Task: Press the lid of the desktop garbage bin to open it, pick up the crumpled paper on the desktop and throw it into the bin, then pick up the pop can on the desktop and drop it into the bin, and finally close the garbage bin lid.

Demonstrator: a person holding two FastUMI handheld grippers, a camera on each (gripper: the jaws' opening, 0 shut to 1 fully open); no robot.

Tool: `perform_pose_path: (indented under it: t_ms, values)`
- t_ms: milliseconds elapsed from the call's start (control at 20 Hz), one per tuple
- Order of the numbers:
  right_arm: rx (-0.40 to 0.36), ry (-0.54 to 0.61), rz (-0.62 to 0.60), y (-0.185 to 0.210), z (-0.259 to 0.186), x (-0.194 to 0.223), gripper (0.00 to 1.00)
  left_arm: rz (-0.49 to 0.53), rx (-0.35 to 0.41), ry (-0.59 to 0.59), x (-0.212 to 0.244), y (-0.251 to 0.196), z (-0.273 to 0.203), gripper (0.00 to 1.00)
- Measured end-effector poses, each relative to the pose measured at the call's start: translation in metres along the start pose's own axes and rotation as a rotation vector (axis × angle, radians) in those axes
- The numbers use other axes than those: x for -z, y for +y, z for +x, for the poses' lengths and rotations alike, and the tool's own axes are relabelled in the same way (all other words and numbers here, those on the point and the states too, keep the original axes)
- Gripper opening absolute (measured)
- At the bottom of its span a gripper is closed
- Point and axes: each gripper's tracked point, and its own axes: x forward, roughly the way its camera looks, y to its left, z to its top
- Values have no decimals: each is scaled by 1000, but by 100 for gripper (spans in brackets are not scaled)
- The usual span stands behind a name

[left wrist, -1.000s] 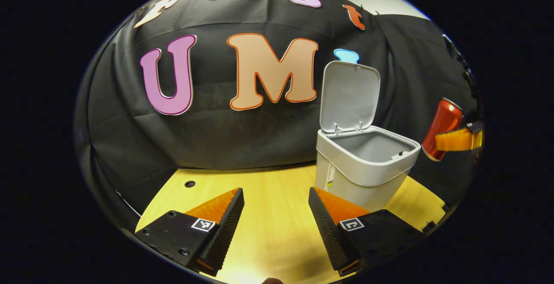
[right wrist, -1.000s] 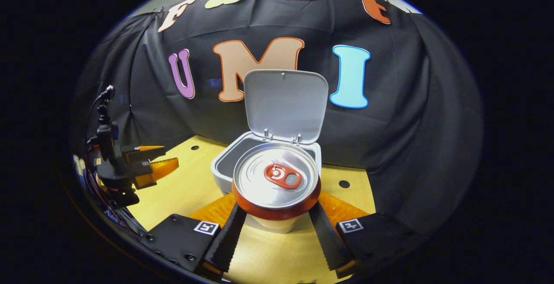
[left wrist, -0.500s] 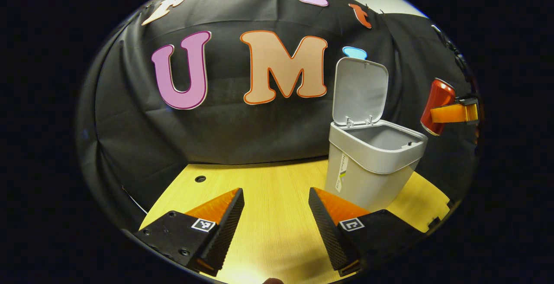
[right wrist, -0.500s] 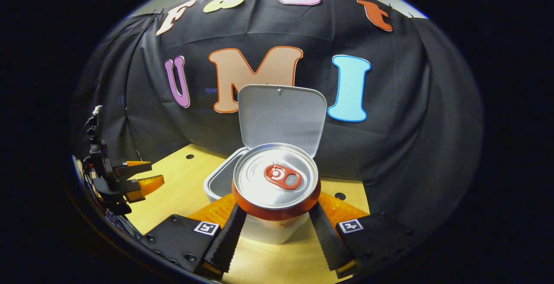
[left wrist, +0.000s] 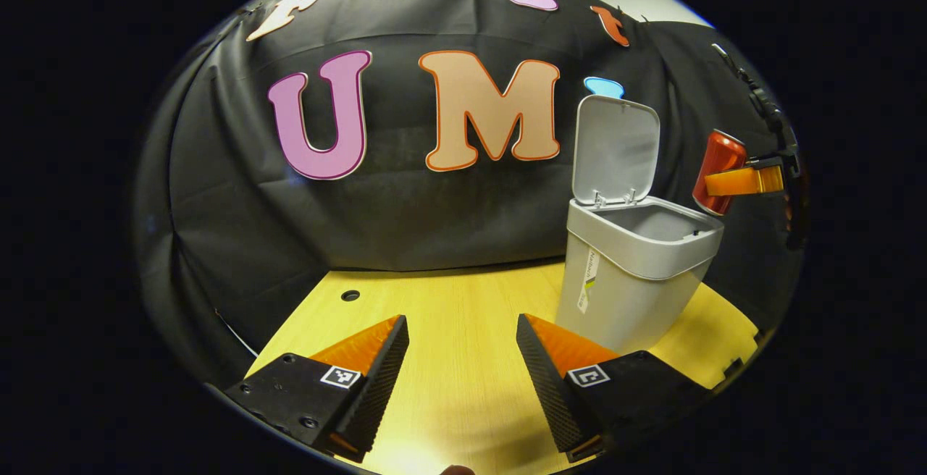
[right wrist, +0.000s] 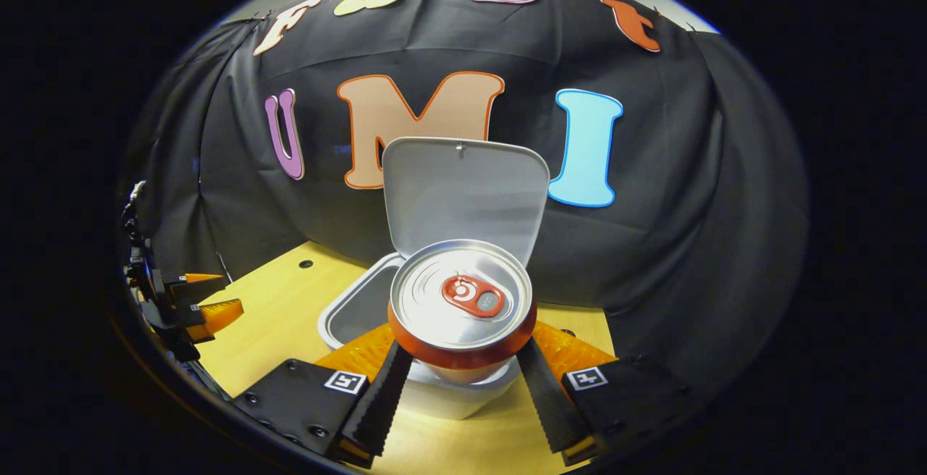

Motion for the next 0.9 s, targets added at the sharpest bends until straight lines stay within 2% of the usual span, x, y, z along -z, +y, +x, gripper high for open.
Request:
perform_pose_path:
  t_ms: [300,350,700,850,900]
  values:
    - [19,47,-21,-7,12,12,85,-8,-8,14,6,5,-1,88]
    - [22,53,-23,-8,14,13,82,-8,-8,16,7,5,-1,88]
    - [9,110,-17,-6,28,32,85,0,-2,22,8,2,0,88]
    - [8,130,-22,-7,32,38,82,-1,-1,22,7,2,1,88]
    - [7,138,-21,-7,33,40,86,-2,-2,23,8,2,1,88]
